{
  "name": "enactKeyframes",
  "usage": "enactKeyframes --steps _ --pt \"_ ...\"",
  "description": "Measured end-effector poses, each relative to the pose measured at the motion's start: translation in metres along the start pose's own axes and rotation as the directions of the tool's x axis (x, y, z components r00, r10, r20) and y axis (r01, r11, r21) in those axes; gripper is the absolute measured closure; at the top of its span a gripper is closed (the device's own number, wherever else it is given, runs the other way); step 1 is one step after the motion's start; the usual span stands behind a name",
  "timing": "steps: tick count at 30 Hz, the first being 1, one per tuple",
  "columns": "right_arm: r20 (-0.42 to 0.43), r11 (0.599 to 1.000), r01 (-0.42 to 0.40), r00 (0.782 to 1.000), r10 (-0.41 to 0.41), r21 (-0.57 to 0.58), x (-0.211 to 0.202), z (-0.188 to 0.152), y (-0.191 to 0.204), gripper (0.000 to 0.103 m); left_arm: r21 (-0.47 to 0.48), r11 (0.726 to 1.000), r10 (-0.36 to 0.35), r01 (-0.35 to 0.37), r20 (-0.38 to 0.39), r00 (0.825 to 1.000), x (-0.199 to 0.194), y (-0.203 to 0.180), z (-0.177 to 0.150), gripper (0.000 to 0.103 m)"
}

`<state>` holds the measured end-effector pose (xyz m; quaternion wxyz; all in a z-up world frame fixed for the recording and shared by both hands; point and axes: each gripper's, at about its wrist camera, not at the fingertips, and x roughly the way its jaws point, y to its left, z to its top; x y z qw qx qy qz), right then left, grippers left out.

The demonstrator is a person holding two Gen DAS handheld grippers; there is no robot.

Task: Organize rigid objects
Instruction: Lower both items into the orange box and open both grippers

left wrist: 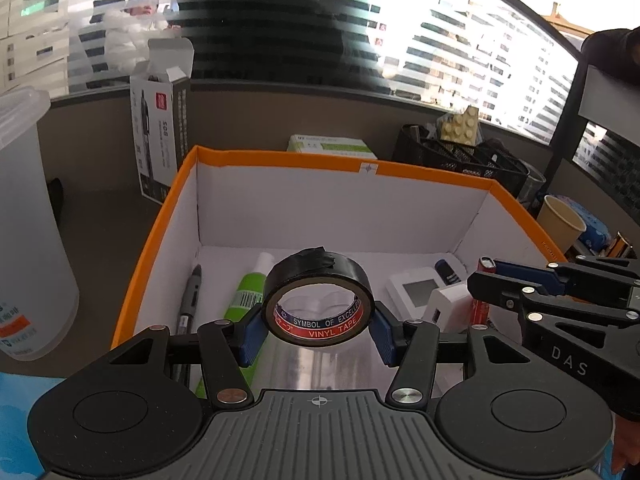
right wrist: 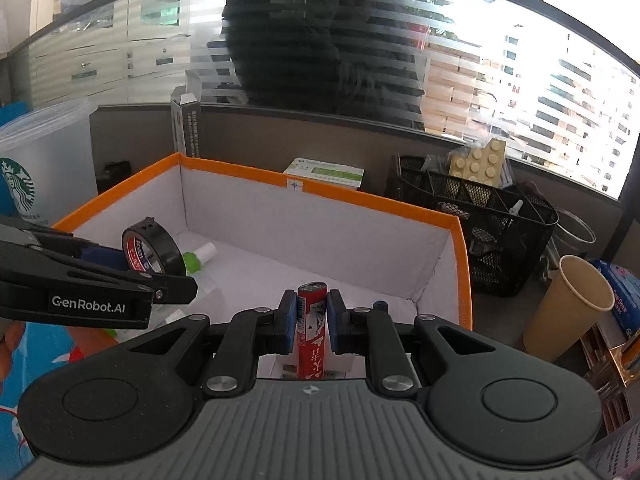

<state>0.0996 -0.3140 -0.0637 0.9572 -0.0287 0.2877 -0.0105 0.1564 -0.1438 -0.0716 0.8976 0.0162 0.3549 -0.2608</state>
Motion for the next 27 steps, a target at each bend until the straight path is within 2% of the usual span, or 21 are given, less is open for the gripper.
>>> enactKeyframes --steps 11,15,20,23,27 --pt "-0.026 1.000 0.007 1.000 -0.008 -0.009 0.004 0.000 0.003 0.088 -0.007 1.000 0.019 -0.020 -0.010 1.000 0.006 0.004 0.002 0.050" --pt "-0.038 1.000 0.019 0.999 -0.019 -0.004 0.008 -0.002 0.002 0.088 0.000 1.000 0.028 -0.028 -0.012 1.000 0.009 0.003 0.003 0.046" --pt "-0.026 1.000 0.031 0.999 -0.031 -0.002 0.006 -0.002 0.001 0.077 -0.001 1.000 0.031 -0.031 -0.017 0.999 0.011 0.002 0.004 0.043" --pt "-0.008 0.999 0.043 0.999 -0.043 0.000 0.001 -0.002 0.001 0.070 -0.002 0.999 0.045 -0.045 -0.021 0.999 0.012 0.002 0.003 0.036" --pt "0.023 0.998 0.056 0.998 -0.056 0.007 -0.007 0.001 0.000 0.062 -0.002 1.000 0.029 -0.029 -0.009 1.000 0.005 -0.001 0.005 0.027"
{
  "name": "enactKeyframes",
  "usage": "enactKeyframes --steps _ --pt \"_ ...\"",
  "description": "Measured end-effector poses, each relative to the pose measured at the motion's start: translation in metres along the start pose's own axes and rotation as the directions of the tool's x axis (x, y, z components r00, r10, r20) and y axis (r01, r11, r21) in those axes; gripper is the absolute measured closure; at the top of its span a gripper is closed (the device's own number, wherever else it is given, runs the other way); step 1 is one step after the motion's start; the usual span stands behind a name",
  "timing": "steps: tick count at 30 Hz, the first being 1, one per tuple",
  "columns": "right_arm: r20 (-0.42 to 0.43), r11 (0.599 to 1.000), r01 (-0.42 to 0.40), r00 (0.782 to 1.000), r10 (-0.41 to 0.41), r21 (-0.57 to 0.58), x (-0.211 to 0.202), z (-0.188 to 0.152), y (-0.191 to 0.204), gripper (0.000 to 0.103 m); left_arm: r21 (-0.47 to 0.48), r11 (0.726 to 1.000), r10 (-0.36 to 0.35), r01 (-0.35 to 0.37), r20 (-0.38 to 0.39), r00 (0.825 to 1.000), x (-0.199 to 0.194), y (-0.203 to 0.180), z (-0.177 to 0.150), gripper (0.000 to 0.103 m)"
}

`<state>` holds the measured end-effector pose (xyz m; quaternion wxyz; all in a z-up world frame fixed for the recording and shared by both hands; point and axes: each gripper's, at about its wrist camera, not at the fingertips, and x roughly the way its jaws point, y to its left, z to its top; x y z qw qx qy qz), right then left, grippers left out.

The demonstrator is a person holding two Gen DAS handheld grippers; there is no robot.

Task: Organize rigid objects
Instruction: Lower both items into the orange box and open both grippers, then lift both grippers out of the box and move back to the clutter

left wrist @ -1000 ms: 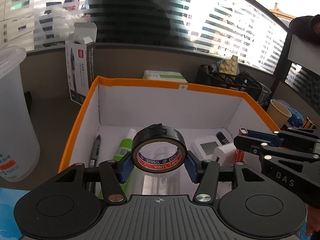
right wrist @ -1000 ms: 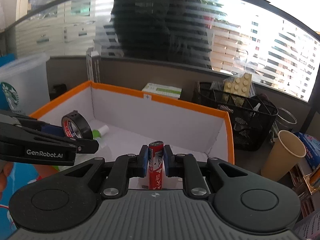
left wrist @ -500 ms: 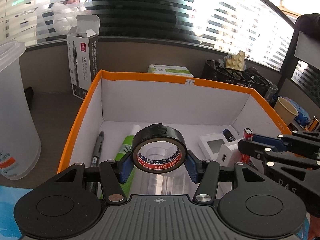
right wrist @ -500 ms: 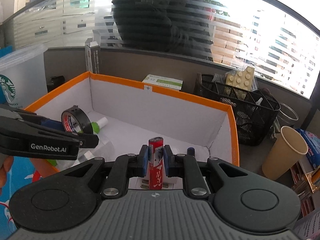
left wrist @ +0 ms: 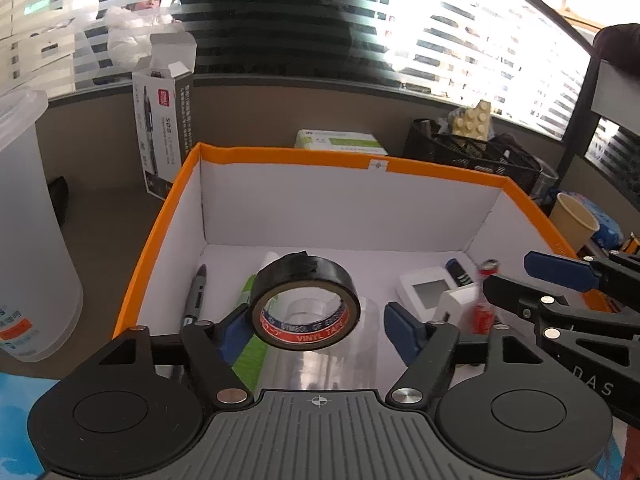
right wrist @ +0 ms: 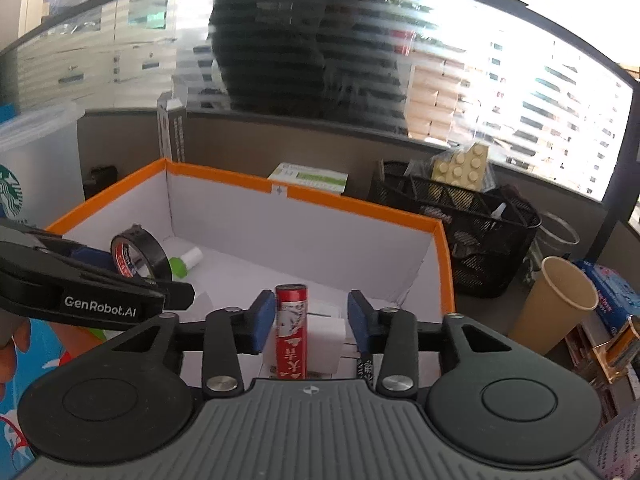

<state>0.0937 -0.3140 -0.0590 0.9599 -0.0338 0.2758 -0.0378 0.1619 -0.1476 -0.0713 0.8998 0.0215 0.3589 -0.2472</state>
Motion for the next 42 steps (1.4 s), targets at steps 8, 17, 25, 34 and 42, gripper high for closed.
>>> enactKeyframes --steps 8,17,25,34,42 --pt "0.088 0.999 0.043 0.995 -0.044 0.008 -0.036 0.010 -0.003 0.051 0.020 0.998 0.054 -0.057 0.124 0.991 -0.041 -0.010 0.009 0.000" --pt "0.181 1.000 0.007 0.983 -0.007 0.001 -0.102 0.004 0.007 0.050 0.017 0.998 0.062 -0.067 0.208 0.976 -0.098 -0.009 0.008 0.000" --pt "0.035 0.973 -0.216 0.975 0.219 -0.084 -0.113 -0.053 0.033 0.052 0.039 0.997 0.064 -0.073 0.202 0.977 -0.123 0.002 -0.034 0.000" --pt "-0.121 0.973 -0.196 0.976 0.181 -0.124 -0.069 -0.087 0.054 0.057 0.025 0.996 0.085 -0.089 0.120 0.989 -0.128 0.019 -0.082 0.000" --pt "-0.120 0.997 -0.070 0.991 0.064 -0.042 -0.094 -0.131 0.053 0.059 0.118 0.992 0.039 -0.046 0.066 0.997 -0.106 0.001 -0.099 0.000"
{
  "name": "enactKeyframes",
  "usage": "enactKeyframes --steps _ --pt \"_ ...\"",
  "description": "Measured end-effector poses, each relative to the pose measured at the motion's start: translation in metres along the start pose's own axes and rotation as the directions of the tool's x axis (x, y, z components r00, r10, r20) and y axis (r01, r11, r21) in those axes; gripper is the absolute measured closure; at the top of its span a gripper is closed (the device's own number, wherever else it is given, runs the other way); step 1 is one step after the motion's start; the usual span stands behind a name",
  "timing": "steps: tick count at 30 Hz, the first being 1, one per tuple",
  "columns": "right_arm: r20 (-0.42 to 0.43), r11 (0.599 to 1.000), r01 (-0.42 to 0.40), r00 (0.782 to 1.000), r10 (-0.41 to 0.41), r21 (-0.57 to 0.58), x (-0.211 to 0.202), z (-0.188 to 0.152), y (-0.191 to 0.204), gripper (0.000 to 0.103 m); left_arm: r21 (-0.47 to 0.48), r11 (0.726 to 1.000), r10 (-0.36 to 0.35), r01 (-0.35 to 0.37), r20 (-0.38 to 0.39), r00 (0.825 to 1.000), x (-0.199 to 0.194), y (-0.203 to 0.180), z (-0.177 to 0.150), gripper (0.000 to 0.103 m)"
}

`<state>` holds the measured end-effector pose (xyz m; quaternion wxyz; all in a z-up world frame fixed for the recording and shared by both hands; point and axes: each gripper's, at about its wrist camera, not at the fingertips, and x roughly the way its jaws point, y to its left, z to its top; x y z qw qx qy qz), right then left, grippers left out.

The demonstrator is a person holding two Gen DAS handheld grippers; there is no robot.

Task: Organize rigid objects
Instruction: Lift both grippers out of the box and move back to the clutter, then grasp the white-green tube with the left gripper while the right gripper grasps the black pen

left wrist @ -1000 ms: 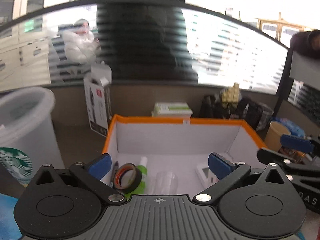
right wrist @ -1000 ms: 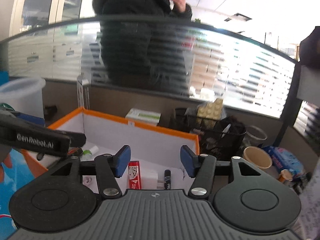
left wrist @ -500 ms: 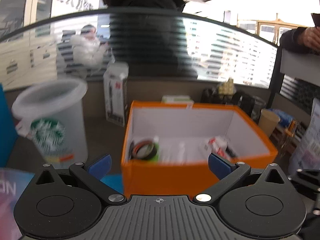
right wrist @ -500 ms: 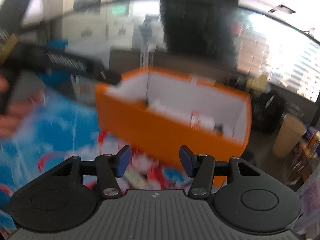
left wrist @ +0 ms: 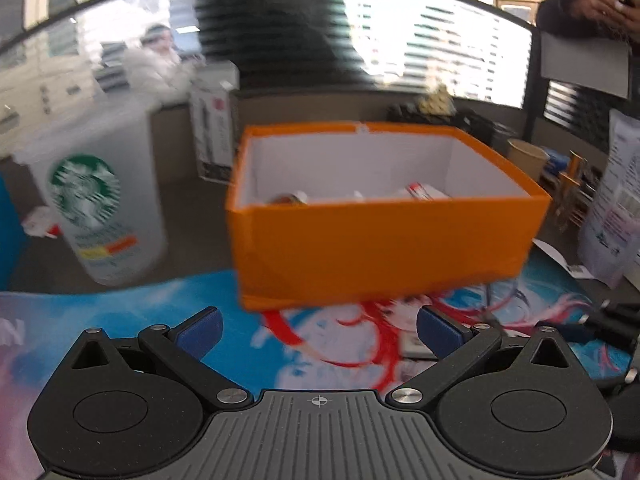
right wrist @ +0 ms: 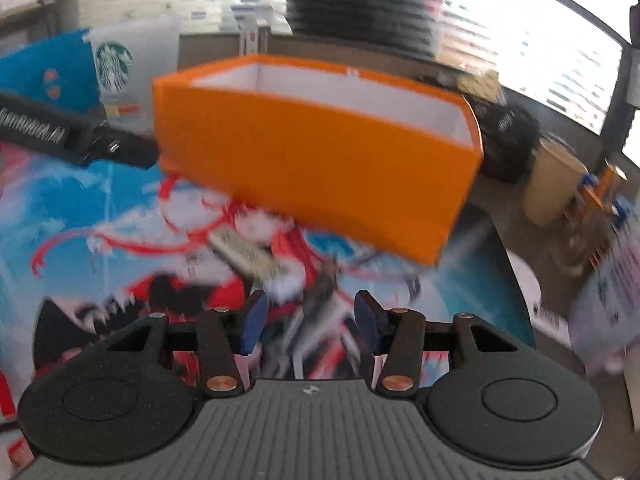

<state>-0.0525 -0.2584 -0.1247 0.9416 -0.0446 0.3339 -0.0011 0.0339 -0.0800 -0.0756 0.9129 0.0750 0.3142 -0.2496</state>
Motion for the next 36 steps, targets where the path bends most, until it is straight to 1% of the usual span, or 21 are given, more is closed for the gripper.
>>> enactKeyframes --steps 1,3,4,7,10,15,19,22,24,25,26,28,29,30,32,36 --pt "-0.008 1.000 -0.016 1.000 0.016 0.009 0.001 -0.006 0.001 0.068 -0.005 1.000 -0.017 0.017 -0.014 1.000 0.006 -0.005 0.000 0.000" --pt "0.013 0.998 -0.052 0.999 0.052 0.024 0.000 -0.013 0.000 0.085 -0.002 0.999 -0.037 0.037 -0.032 0.999 0.015 -0.015 -0.003 0.000" --pt "0.015 0.998 -0.059 0.998 0.059 0.031 -0.001 -0.015 -0.001 0.089 0.010 0.999 -0.044 0.044 -0.038 0.998 0.021 -0.021 -0.003 0.000" --pt "0.014 0.999 -0.041 0.999 0.041 0.027 -0.002 -0.016 -0.008 0.093 0.073 0.995 -0.062 0.064 -0.037 0.997 0.034 -0.035 -0.008 0.000" --pt "0.019 0.998 -0.033 0.999 0.032 0.061 -0.006 -0.020 -0.024 0.093 0.132 0.989 -0.067 0.071 -0.032 0.997 0.043 -0.047 -0.015 0.000" --pt "0.025 0.995 -0.024 0.999 0.021 0.097 -0.007 -0.024 -0.037 0.093 0.184 0.980 -0.068 0.070 -0.021 0.997 0.051 -0.062 -0.023 0.000" --pt "0.033 0.994 -0.040 0.999 0.037 0.104 -0.008 -0.026 -0.040 0.093 0.219 0.971 -0.097 0.098 -0.014 0.995 0.057 -0.072 -0.023 0.000" --pt "0.037 0.993 -0.047 0.998 0.044 0.112 -0.007 -0.025 -0.043 0.093 0.242 0.961 -0.130 0.134 -0.030 0.991 0.058 -0.079 -0.024 0.000" --pt "0.039 0.992 -0.053 0.998 0.049 0.119 -0.006 -0.025 -0.045 0.093 0.259 0.956 -0.130 0.138 -0.046 0.990 0.061 -0.084 -0.026 0.000" --pt "0.039 0.991 -0.054 0.998 0.050 0.122 -0.006 -0.025 -0.045 0.093 0.261 0.956 -0.127 0.137 -0.054 0.990 0.063 -0.086 -0.028 0.000" --pt "0.040 0.991 -0.054 0.998 0.050 0.124 -0.006 -0.025 -0.046 0.093 0.247 0.958 -0.135 0.143 -0.047 0.990 0.063 -0.085 -0.029 0.000" --pt "0.041 0.991 -0.050 0.998 0.046 0.125 -0.006 -0.025 -0.045 0.093 0.195 0.966 -0.160 0.170 -0.067 0.985 0.067 -0.079 -0.027 0.001" --pt "0.041 0.991 -0.047 0.998 0.042 0.125 -0.006 -0.025 -0.044 0.093 0.171 0.969 -0.171 0.180 -0.067 0.983 0.068 -0.075 -0.027 0.005" --pt "0.041 0.992 -0.042 0.998 0.037 0.121 -0.005 -0.025 -0.043 0.093 0.179 0.970 -0.160 0.165 -0.044 0.986 0.065 -0.075 -0.028 0.019" --pt "0.039 0.994 -0.027 0.999 0.023 0.108 -0.006 -0.025 -0.040 0.093 0.180 0.966 -0.180 0.184 -0.039 0.983 0.062 -0.074 -0.029 0.020" --pt "0.037 0.995 -0.007 0.999 0.004 0.095 -0.005 -0.024 -0.037 0.094 0.177 0.967 -0.181 0.183 -0.025 0.983 0.057 -0.075 -0.033 0.020"
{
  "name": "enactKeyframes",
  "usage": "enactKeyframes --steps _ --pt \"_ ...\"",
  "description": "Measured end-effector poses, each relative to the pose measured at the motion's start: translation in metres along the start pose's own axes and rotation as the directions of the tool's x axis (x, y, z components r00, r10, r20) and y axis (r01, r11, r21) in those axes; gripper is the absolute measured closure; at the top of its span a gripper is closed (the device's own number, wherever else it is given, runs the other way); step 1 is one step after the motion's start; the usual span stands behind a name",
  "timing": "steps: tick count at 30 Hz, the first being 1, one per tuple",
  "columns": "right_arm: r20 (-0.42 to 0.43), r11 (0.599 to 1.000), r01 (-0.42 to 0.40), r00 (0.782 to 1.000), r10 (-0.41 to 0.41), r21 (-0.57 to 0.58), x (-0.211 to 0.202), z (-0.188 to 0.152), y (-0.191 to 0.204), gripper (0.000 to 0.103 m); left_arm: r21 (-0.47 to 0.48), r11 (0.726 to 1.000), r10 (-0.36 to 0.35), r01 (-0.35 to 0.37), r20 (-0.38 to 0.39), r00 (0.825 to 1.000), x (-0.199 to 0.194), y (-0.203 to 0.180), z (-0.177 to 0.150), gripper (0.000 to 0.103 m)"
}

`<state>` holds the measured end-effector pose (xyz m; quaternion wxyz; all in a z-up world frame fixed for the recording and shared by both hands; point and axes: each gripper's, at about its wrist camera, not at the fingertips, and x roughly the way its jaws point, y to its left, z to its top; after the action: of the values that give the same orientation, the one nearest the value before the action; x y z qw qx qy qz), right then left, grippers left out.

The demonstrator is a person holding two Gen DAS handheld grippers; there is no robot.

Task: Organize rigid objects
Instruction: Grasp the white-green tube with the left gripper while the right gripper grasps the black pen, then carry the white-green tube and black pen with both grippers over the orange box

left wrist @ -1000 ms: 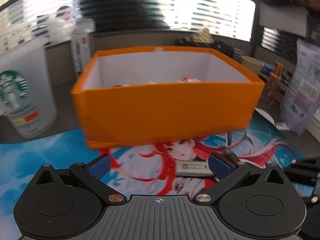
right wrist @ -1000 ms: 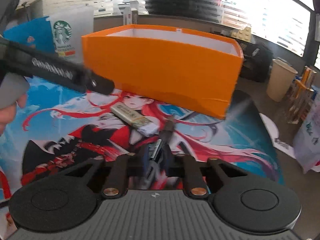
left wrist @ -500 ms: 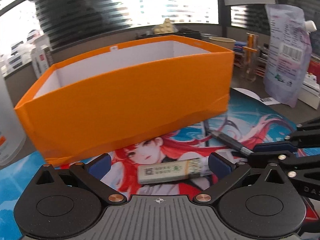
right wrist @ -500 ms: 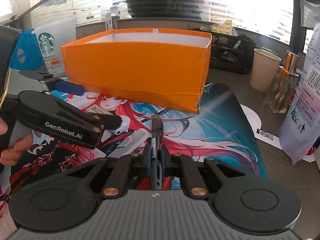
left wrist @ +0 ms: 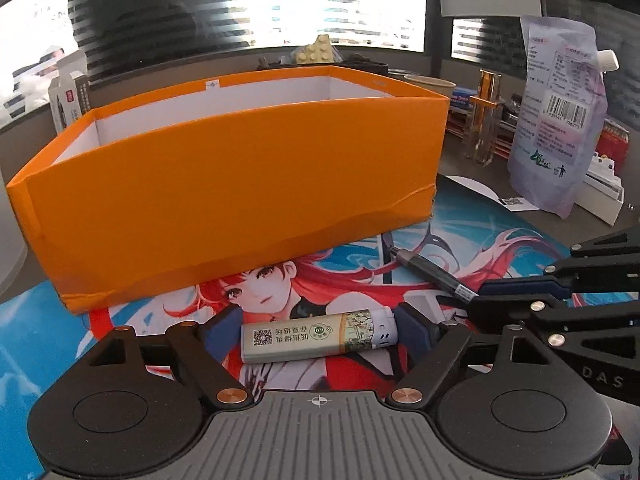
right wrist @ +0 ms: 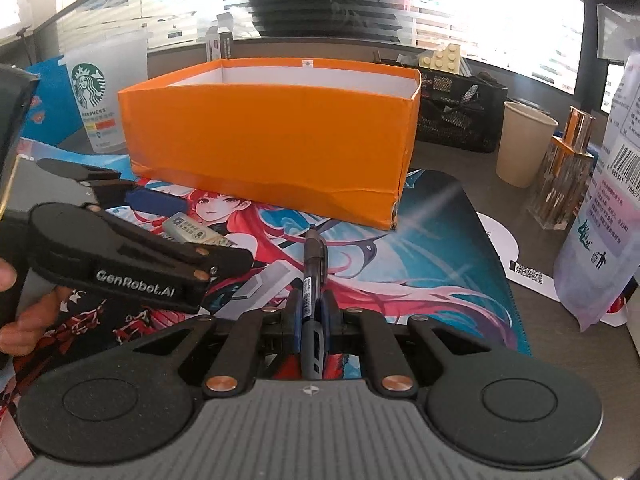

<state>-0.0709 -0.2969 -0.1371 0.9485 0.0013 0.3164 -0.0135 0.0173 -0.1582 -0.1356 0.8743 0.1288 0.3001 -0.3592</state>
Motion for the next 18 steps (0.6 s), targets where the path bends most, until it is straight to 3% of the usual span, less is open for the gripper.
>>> enactKeyframes --steps 6,18 --pt "0.015 1.000 0.012 1.000 -0.012 0.006 -0.004 0.001 0.002 0.094 -0.029 0.999 -0.031 0.031 0.001 1.000 -0.013 0.001 0.000 0.020" --pt "0.086 1.000 0.010 0.996 -0.009 -0.007 -0.033 0.017 0.008 0.094 -0.037 0.999 -0.030 0.034 0.111 0.993 -0.068 0.005 0.018 0.020"
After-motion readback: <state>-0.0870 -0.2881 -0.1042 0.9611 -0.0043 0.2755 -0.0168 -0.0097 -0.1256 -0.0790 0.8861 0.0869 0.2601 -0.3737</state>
